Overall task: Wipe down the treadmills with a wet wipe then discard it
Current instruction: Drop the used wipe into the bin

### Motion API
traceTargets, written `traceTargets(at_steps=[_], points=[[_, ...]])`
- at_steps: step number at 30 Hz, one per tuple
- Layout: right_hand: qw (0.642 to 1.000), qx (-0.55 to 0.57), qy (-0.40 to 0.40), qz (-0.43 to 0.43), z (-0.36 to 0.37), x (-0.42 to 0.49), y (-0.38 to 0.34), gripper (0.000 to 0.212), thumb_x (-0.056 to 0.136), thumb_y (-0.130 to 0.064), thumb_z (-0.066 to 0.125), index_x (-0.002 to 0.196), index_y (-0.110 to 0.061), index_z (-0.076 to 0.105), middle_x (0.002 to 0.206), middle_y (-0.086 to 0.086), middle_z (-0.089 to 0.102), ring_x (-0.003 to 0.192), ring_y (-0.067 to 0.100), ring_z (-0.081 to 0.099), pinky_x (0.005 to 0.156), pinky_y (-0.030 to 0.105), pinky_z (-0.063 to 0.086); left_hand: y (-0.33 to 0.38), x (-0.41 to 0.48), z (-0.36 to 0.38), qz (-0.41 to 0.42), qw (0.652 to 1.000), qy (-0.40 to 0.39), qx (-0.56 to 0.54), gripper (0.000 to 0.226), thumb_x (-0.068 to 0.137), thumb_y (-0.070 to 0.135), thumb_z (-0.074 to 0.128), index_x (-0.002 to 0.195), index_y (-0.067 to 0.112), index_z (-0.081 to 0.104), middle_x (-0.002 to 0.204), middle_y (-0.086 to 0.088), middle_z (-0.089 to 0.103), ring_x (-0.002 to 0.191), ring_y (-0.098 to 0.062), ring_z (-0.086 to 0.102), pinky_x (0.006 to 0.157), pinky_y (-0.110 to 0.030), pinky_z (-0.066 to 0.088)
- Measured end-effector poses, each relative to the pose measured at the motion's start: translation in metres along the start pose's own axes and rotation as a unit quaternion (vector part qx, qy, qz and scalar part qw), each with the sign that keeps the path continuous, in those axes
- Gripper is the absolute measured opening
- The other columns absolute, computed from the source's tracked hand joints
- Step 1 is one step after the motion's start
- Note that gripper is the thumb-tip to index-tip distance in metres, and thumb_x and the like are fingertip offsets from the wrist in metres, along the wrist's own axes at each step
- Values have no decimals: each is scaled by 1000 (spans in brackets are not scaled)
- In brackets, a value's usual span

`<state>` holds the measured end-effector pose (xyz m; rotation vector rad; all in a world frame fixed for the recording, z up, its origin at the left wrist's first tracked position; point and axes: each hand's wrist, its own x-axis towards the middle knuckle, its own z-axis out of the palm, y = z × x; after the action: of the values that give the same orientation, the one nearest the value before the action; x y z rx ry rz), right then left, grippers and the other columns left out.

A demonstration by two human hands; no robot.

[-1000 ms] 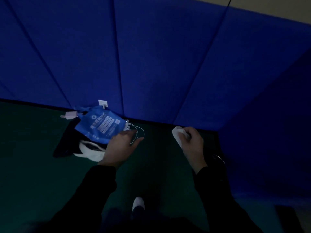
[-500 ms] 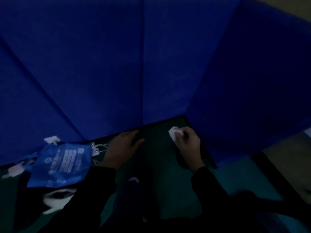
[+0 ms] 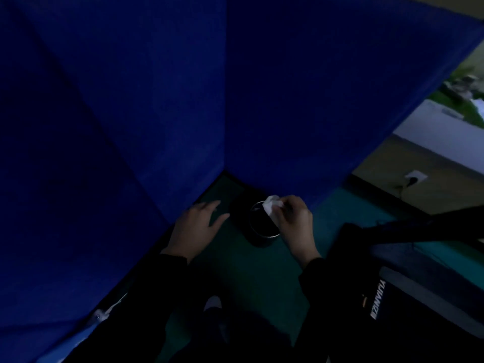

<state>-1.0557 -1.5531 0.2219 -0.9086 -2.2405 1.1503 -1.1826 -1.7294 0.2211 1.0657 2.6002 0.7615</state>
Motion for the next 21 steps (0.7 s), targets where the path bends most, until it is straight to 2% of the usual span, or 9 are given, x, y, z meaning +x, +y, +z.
traceTargets(at_steps=[2,5,8,13,18,19,21], points=[[1000,4,23,19,0,7,5,6,86,-8,62,80,-9,60,84,8,60,69,11,54,59,1,36,-1,19,3,16,1000,-25,-2,55,90,49,45,132,15,48,123,-6,61,106,-18,57,87,-34,49],[997,0,60,50,-5,19,17,14,85,-7,63,76,-15,55,81,11,61,66,10,53,57,1,35,3,45,12,25,997,-67,-8,54,90,49,44,134,17,46,125,-4,59,109,-19,55,89,-36,47],[993,-8,85,86,-10,34,36,16,84,-11,66,73,-13,55,80,13,63,68,18,56,56,3,35,8,69,25,40,995,-90,-3,53,91,48,44,135,18,45,126,-3,58,110,-18,54,88,-34,47],[988,4,83,129,-13,61,76,13,83,-18,67,78,-7,61,84,12,66,77,21,62,57,6,38,7,107,52,28,994,-107,1,53,91,48,45,134,18,46,125,-4,59,109,-19,54,86,-35,48],[989,-16,71,127,-7,90,112,11,82,-14,68,80,-5,62,83,15,64,75,22,61,59,4,36,4,142,82,-6,992,-124,-5,53,90,48,46,134,18,45,126,-4,58,110,-18,55,86,-33,47],[990,-21,70,121,-4,95,118,11,82,-13,68,80,-4,62,83,15,64,75,22,61,59,6,37,3,148,88,-8,992,-126,-8,53,90,48,46,134,18,45,126,-4,58,111,-18,55,86,-33,47],[990,-36,67,117,7,107,138,10,81,-10,68,79,-3,62,82,14,63,75,25,60,63,18,40,-1,161,108,-12,992,-128,-10,52,90,48,46,133,18,46,126,-3,59,111,-19,55,87,-34,47]])
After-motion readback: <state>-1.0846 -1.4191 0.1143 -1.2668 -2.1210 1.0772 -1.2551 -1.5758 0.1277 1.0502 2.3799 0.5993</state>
